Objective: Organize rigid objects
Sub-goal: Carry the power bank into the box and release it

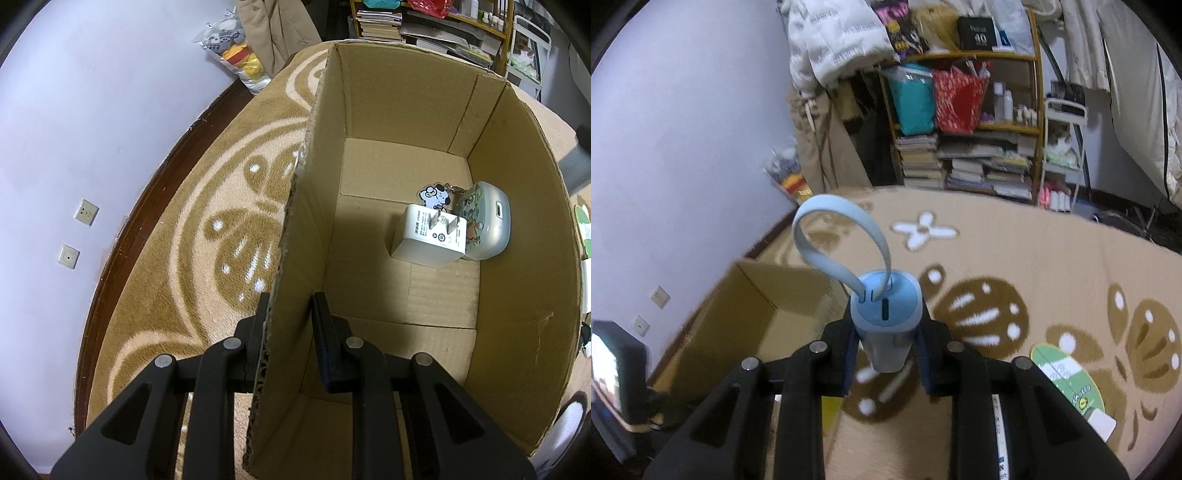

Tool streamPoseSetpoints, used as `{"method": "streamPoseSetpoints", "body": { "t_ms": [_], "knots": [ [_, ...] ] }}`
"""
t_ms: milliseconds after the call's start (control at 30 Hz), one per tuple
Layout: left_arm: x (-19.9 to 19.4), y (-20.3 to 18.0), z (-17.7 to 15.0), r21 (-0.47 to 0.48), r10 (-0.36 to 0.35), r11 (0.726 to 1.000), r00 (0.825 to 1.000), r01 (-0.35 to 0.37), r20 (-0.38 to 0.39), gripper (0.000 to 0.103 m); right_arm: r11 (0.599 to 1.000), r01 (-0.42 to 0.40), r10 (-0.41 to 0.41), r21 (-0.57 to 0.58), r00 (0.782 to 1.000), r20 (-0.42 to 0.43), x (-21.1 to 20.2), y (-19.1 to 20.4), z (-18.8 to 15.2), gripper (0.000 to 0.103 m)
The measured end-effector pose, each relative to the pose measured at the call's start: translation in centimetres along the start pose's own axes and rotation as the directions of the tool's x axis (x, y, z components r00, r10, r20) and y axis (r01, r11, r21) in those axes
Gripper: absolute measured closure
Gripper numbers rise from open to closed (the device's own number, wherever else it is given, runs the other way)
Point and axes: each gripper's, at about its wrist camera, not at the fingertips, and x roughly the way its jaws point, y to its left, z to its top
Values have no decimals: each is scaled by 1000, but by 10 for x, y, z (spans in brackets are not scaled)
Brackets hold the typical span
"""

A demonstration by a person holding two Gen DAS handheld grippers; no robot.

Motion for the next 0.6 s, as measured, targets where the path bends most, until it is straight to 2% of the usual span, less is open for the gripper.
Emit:
{"method": "streamPoseSetpoints", "body": {
  "t_ms": [267, 367, 600],
  "knots": [
    [-1, -2, 1, 5, 5, 1000, 1000, -5, 0, 83, 996, -83, 87, -39, 991, 99, -32, 26, 12, 74],
    [-1, -1, 1, 2, 2, 1000, 1000, -2, -1, 83, 990, -131, 136, -45, 984, 119, -41, 31, 15, 74],
    [-1, -1, 1, 2, 1, 1000, 1000, -1, -1, 83, 980, -185, 195, -79, 968, 157, -49, 46, 12, 74]
  ]
}}
